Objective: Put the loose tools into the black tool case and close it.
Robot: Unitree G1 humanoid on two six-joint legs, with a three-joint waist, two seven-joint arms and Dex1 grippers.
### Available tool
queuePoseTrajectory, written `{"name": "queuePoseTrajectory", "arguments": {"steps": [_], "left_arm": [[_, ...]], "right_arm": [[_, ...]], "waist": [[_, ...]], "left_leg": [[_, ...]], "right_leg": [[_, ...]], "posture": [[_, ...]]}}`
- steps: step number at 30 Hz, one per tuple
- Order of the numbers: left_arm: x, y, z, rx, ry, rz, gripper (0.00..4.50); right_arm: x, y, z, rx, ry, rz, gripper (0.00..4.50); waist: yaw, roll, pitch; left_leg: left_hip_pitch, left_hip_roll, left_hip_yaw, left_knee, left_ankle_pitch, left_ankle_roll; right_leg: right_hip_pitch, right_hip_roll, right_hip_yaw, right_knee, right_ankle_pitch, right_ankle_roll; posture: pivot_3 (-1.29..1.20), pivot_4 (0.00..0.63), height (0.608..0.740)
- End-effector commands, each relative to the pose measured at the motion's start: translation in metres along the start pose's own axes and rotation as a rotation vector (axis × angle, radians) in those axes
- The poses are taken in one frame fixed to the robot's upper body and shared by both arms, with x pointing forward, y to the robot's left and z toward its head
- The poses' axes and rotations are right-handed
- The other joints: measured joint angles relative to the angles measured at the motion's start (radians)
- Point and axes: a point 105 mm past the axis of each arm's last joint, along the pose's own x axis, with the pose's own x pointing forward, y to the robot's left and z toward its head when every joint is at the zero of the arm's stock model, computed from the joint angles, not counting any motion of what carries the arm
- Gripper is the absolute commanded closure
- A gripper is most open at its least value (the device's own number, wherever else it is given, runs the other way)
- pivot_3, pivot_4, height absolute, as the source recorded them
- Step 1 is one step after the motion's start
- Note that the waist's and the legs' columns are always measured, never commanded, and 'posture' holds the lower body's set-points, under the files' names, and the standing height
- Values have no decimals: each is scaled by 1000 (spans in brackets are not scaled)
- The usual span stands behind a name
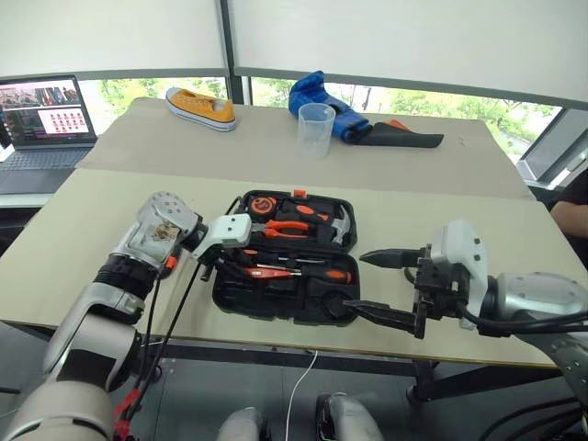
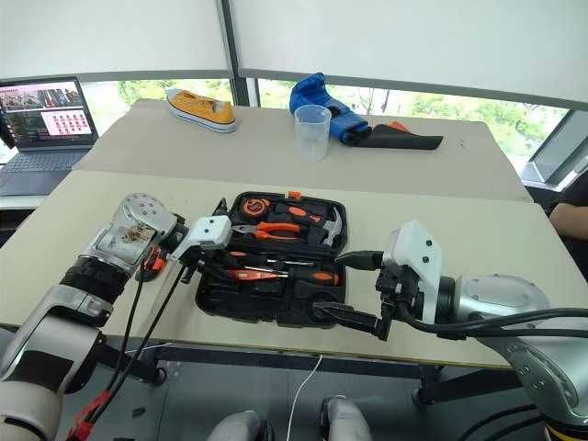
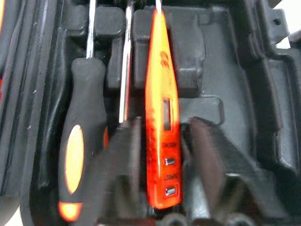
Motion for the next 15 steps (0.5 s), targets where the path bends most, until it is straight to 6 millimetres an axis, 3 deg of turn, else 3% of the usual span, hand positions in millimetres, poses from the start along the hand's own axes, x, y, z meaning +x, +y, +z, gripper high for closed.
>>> {"name": "queuePoseTrajectory", "arguments": {"steps": [1,3,6,9,15], "left_arm": [[-20,0,12,46,-30,27,1079],[-30,0,15,46,-66,47,382],[-44,1,19,12,-147,83,382],[-46,3,23,-12,-235,105,1343],[-29,11,32,-1,-340,156,3622]], "right_arm": [[-2,1,9,-29,-32,0,0],[-1,1,8,-26,-32,2,0],[-1,1,7,-21,-31,0,0],[0,0,5,-17,-30,-4,0],[2,-1,4,-10,-31,-5,0]], "waist": [[1,0,0],[0,0,0],[1,0,0],[3,0,0],[3,0,0]], "left_leg": [[0,0,0,1,0,0],[0,0,0,2,0,0],[0,0,0,2,0,0],[-1,0,-1,2,0,0],[-3,0,-1,3,0,1]], "right_leg": [[0,0,0,0,0,0],[0,0,0,0,0,0],[0,0,0,0,0,0],[0,-1,0,0,0,0],[0,0,-1,1,1,1]], "posture": [[0,150,724],[0,150,724],[0,150,724],[0,150,724],[0,150,724]]}}
